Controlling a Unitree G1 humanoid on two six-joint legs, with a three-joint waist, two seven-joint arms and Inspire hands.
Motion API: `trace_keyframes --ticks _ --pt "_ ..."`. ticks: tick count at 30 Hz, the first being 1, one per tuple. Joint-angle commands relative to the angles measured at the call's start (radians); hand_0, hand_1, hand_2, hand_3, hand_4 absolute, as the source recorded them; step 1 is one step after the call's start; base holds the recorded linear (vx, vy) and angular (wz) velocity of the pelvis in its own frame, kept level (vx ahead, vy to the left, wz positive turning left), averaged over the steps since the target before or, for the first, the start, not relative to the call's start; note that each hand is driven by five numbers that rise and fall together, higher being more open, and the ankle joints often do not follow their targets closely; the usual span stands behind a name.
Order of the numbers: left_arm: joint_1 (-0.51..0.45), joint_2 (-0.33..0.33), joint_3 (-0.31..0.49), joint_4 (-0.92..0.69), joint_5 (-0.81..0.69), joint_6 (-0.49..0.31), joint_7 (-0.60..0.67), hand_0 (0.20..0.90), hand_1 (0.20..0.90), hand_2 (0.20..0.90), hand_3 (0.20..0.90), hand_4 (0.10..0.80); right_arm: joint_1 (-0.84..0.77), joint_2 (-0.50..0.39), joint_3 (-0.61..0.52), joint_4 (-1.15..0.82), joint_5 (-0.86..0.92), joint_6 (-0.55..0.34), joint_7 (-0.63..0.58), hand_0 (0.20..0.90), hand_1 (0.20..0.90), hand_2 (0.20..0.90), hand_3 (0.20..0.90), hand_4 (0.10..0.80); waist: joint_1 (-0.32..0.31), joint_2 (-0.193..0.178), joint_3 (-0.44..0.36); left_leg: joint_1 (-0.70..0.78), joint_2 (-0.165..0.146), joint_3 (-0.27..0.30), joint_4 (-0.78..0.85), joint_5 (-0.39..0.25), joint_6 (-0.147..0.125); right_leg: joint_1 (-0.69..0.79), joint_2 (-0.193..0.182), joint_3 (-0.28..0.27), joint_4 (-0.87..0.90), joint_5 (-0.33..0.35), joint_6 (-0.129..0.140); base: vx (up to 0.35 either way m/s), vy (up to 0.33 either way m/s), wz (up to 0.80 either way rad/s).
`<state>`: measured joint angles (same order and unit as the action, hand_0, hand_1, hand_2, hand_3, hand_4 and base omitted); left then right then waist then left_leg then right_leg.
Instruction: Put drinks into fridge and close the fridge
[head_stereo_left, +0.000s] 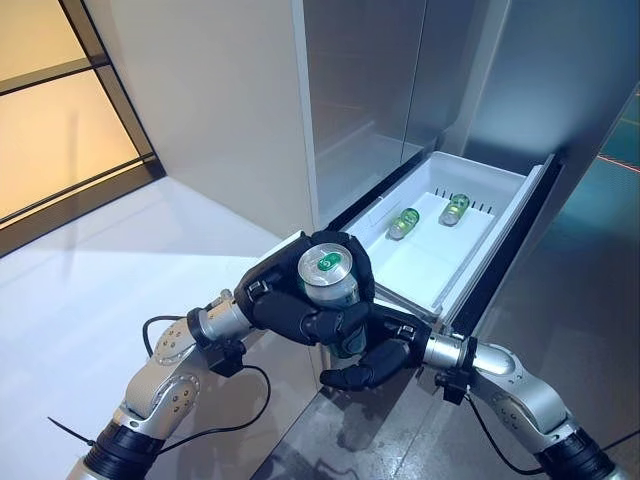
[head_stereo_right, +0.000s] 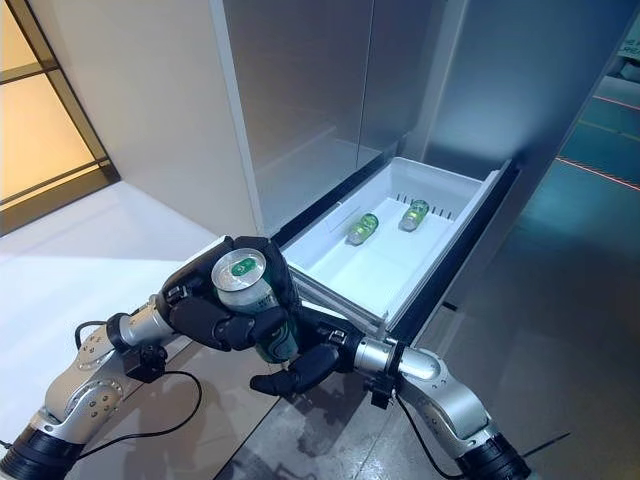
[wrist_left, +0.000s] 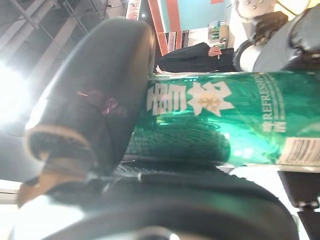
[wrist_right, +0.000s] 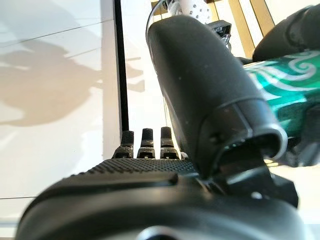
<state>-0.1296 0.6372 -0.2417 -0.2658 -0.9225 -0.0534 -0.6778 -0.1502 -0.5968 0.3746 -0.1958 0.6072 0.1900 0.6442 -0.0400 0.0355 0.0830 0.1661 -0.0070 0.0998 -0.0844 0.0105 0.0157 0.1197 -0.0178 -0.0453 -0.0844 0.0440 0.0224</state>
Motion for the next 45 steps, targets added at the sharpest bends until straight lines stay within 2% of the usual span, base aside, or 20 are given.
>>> trace_keyframes --ticks 1,6,11,15,21,28,39,45 --pt "-0.234 -0.041 -0.011 0.018 -0.046 -0.070 0.048 0.300 0.300 0.300 0.200 0.100 -0.180 0.083 0.030 -0.167 0.133 -0.105 0.063 0.900 0.900 0.900 0.900 0.800 0.012 -0.032 -0.046 0.000 -0.050 -0.053 0.022 -0.069 0.021 -0.002 0.011 -0.019 0.086 -0.101 0.044 0.000 0.000 0.00" --pt "-0.239 -0.046 -0.021 0.035 -0.036 -0.060 0.047 0.300 0.300 0.300 0.200 0.100 -0.200 0.091 0.028 -0.165 0.164 -0.073 0.012 0.900 0.900 0.900 0.900 0.800 0.014 -0.031 -0.047 0.001 -0.049 -0.051 0.025 -0.071 0.020 0.000 0.009 -0.024 0.086 -0.100 0.045 0.000 0.000 0.00" --pt "-0.232 -0.041 -0.016 0.047 -0.046 -0.063 0.033 0.300 0.300 0.300 0.200 0.100 -0.194 0.097 -0.005 -0.118 0.273 0.028 -0.107 0.900 0.900 0.900 0.900 0.800 0.013 -0.031 -0.051 0.001 -0.049 -0.049 0.024 -0.071 0.019 0.000 0.009 -0.028 0.084 -0.098 0.047 0.000 0.000 0.00" --pt "-0.227 -0.035 -0.011 0.044 -0.057 -0.065 0.035 0.300 0.300 0.300 0.200 0.100 -0.171 0.113 -0.017 -0.074 0.367 0.118 -0.110 0.900 0.900 0.900 0.900 0.800 0.012 -0.031 -0.053 0.001 -0.049 -0.048 0.022 -0.070 0.019 -0.002 0.008 -0.029 0.084 -0.096 0.049 0.000 0.000 0.00" --pt "-0.231 -0.018 -0.028 0.045 -0.067 -0.075 0.052 0.300 0.300 0.300 0.200 0.100 -0.139 0.122 0.025 -0.066 0.412 0.189 -0.066 0.900 0.900 0.900 0.900 0.800 0.012 -0.030 -0.055 0.003 -0.049 -0.047 0.019 -0.067 0.018 0.001 0.008 -0.029 0.079 -0.094 0.050 0.000 0.000 0.00" --pt "-0.242 -0.007 -0.056 0.063 -0.063 -0.075 0.060 0.300 0.300 0.300 0.200 0.100 -0.151 0.114 0.067 -0.066 0.395 0.177 -0.058 0.900 0.900 0.900 0.900 0.800 0.012 -0.029 -0.055 0.003 -0.050 -0.048 0.020 -0.066 0.018 0.003 0.007 -0.029 0.074 -0.091 0.051 0.000 0.000 0.00" --pt "-0.260 -0.004 -0.075 0.076 -0.065 -0.051 0.066 0.300 0.300 0.300 0.200 0.100 -0.237 0.067 0.069 -0.088 0.348 0.133 -0.097 0.900 0.900 0.900 0.900 0.800 0.013 -0.033 -0.055 0.003 -0.052 -0.050 0.024 -0.067 0.018 0.003 0.006 -0.026 0.077 -0.091 0.050 0.000 0.000 0.00" --pt "-0.256 -0.011 -0.079 0.076 -0.066 -0.036 0.065 0.300 0.300 0.300 0.200 0.100 -0.266 0.059 0.064 -0.096 0.389 0.134 -0.125 0.900 0.900 0.900 0.900 0.800 0.014 -0.036 -0.054 0.005 -0.052 -0.049 0.025 -0.069 0.019 0.005 0.006 -0.026 0.077 -0.091 0.050 0.000 0.000 0.00"
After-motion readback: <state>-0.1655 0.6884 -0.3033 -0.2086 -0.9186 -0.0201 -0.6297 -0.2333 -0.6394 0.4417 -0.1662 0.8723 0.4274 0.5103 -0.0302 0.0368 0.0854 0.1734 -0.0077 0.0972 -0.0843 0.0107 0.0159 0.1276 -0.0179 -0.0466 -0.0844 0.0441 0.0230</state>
